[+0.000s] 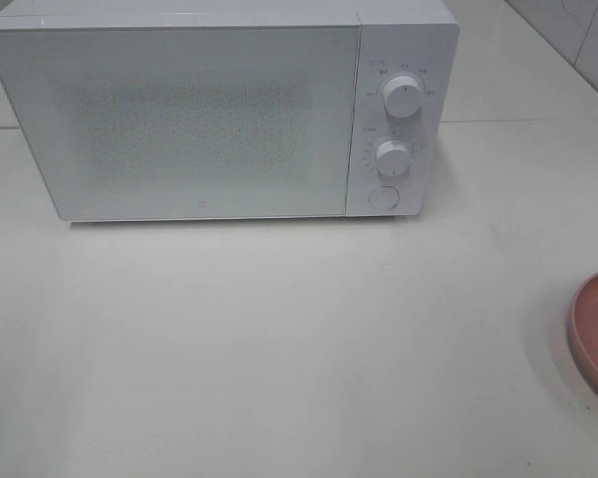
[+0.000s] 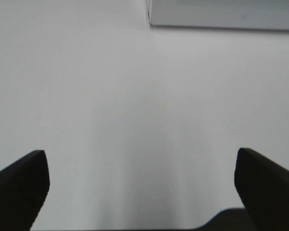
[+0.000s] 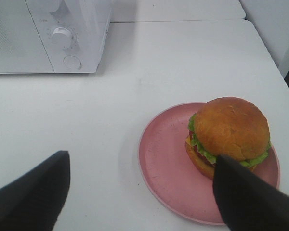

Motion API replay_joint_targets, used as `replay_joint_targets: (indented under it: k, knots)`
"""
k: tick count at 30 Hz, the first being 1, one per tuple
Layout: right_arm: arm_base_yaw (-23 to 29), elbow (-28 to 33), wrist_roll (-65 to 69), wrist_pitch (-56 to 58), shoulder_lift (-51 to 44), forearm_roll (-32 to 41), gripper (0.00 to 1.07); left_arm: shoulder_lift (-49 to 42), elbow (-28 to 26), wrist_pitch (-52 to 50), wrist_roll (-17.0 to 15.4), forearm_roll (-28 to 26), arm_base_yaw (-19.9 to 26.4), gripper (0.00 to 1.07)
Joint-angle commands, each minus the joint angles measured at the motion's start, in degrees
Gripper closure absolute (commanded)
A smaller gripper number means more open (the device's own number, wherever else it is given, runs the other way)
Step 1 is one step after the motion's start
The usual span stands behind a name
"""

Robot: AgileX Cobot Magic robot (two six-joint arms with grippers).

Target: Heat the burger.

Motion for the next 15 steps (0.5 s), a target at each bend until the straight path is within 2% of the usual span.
replay_joint_targets:
  k: [1,4,6,15]
  knots:
    - [-0.52,0.23,-0.69,-0.63,-1.43,-0.11,0.31,-8.14,0.34,-0.4,0.0,-0.29,3.5,0.06]
    - [-0.52,0.23,-0.69,-0.63,-1.43,-0.11,0.31,-10.14,0.34,-0.4,0.0,-0.29,3.84,0.06]
    - [-0.52,0.23,-0.69,-0.63,-1.43,-0.11,0.31,-15.87,0.34,-0.46,0.0,-0.29,4.01,0.06]
    - [-0.52,0.23,-0.69,-0.63,-0.97,-0.11,0.31,-15.58,0.4,-0.4,0.0,-0.34,4.01,0.06]
